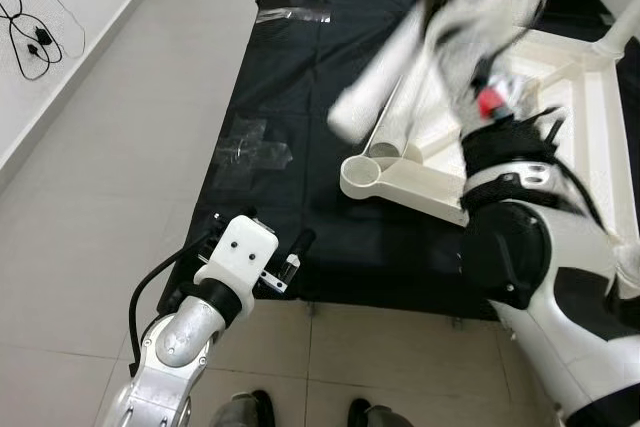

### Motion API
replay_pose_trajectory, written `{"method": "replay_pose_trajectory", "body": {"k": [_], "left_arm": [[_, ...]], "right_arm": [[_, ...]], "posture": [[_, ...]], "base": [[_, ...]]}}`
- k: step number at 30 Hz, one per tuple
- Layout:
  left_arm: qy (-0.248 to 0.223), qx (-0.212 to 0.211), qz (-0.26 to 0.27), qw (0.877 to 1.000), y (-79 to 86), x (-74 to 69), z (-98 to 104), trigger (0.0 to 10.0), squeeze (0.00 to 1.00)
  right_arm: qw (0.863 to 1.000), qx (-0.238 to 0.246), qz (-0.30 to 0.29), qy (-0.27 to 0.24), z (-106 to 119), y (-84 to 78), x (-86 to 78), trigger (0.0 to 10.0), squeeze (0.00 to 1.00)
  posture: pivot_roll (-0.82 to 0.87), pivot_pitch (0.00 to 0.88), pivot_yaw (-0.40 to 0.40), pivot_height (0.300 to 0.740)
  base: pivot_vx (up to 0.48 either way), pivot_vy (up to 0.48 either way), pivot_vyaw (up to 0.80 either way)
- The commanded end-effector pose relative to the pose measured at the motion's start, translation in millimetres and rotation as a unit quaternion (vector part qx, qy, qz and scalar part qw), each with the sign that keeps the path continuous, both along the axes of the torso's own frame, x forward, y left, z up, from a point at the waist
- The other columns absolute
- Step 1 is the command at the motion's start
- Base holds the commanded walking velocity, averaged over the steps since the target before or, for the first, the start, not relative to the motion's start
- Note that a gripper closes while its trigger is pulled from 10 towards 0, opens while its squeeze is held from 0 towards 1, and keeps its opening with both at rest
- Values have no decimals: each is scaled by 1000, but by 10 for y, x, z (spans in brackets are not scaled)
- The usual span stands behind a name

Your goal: Building children table

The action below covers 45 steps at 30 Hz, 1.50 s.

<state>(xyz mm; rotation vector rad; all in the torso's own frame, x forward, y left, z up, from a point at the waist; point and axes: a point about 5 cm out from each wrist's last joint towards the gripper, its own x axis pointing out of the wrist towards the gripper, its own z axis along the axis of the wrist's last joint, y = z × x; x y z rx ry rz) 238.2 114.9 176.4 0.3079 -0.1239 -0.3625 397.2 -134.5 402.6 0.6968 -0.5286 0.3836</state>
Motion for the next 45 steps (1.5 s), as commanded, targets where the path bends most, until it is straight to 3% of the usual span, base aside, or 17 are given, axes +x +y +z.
{"method": "replay_pose_trajectory", "body": {"k": [1, 5, 8, 11, 12, 19, 20, 23, 26, 29, 30, 32, 38, 44, 45], "left_arm": [[15, -3, 2, 1000, 1, 0, -59, 10000, 0], [20, -17, 4, 1000, 24, 9, -35, 10000, 0], [38, -43, 4, 998, 81, 57, 21, 10000, 0], [40, -47, 5, 998, 99, 74, 41, 10000, 0], [38, -52, 12, 998, 133, 103, 64, 10000, 1000], [35, -76, 22, 996, 178, 239, 148, 10000, 1000], [35, -77, 11, 996, 152, 294, 181, 10000, 0], [36, -81, -9, 996, 109, 349, 223, 10000, 0], [55, -88, -71, 992, -2, 361, 240, 10000, 0], [64, -89, -97, 989, -45, 348, 236, 10000, 0], [89, -81, -158, 980, -152, 275, 207, 10000, 0], [96, -71, -184, 976, -201, 231, 187, 10000, 0], [96, -77, -192, 974, -215, 247, 212, 10000, 0], [85, -65, -172, 979, -162, 296, 219, 10000, 0], [69, -58, -139, 986, -80, 367, 243, 10000, 0]], "right_arm": [[999, -17, 50, 1, -181, 88, 9, 0, 0], [995, -62, 69, -31, -366, 144, -52, 0, 0], [985, -161, 45, -46, -750, 272, -88, 0, 0], [983, -172, 41, -48, -825, 295, -106, 0, 0], [983, -171, 42, -58, -856, 300, -148, 0, 0], [983, -147, 73, -84, -835, 358, -324, 0, 0], [982, -138, 91, -89, -824, 405, -384, 0, 0], [980, -131, 112, -95, -816, 474, -457, 0, 0], [977, -131, 132, -104, -845, 585, -539, 0, 0], [976, -132, 136, -105, -858, 614, -553, 0, 0], [975, -129, 144, -107, -882, 669, -578, 0, 0], [975, -128, 147, -106, -898, 699, -586, 0, 0], [975, -130, 152, -96, -928, 720, -644, 0, 0], [974, -132, 160, -93, -936, 734, -668, 0, 0], [971, -137, 170, -97, -944, 750, -705, 0, 0]], "posture": [[146, 164, -32, 740], [147, 156, -31, 740], [150, 149, -31, 740], [155, 145, -30, 740], [155, 143, -31, 740], [148, 149, -26, 740], [145, 150, -25, 740], [145, 150, -25, 740], [147, 151, -29, 740], [146, 153, -26, 740], [144, 155, -25, 740], [143, 157, -26, 740], [142, 160, -26, 740], [142, 164, -27, 740], [141, 166, -29, 740]], "base": [[0, 0, 0], [0, 0, 0], [0, 0, 0], [0, 0, 0], [0, 0, 0], [0, 0, 0], [0, 0, 0], [0, 0, 0], [0, 0, 0], [0, 0, 0], [0, 0, 0], [0, 0, 0], [0, 0, 0], [0, 0, 0], [0, 0, 0]]}}
